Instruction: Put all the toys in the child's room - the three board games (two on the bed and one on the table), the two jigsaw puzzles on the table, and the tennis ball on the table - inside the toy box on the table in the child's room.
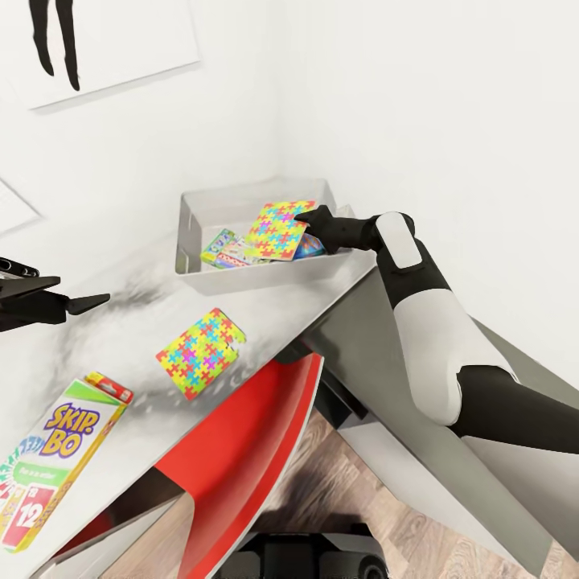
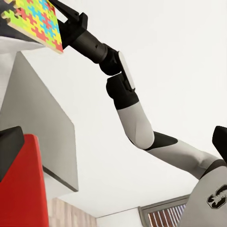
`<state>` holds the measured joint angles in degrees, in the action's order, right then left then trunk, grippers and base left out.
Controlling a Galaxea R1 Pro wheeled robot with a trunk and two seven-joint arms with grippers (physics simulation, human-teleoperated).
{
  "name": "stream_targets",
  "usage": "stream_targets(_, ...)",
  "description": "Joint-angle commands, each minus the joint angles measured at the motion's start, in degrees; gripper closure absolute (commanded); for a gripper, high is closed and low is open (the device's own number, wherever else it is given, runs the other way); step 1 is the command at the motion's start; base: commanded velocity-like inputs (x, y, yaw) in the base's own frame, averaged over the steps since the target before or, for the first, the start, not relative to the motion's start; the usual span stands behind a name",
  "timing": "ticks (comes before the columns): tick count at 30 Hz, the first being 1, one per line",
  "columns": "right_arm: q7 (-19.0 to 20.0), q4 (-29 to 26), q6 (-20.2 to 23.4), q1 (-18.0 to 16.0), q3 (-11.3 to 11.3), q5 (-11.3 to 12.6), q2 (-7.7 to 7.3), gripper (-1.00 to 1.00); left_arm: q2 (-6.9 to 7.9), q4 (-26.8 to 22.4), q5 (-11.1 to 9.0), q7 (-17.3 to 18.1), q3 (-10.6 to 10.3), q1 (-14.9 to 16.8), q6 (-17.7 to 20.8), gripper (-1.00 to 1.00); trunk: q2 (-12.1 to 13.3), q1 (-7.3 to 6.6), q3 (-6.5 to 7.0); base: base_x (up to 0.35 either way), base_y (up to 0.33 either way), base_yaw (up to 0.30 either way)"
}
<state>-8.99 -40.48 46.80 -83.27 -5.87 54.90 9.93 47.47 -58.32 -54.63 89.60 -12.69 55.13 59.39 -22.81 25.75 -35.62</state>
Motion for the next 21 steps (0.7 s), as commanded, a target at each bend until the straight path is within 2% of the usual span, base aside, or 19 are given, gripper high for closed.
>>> stream_targets(1,-0.6,0.0,0.2,-0.1,-0.3,0.7,0.07,1.00,0.08,0.0,0.0,0.4,-0.3,0.1,0.6,-1.00,-0.1,0.03,-0.18,0.000,0.000,0.000)
stream_targets(21,-0.4,-0.7,-0.1,0.0,-0.3,0.6,0.07,1.00,0.08,0.0,0.0,0.4,-0.3,0.1,0.6,-1.00,-0.1,0.03,-2.06,0.000,0.000,0.000)
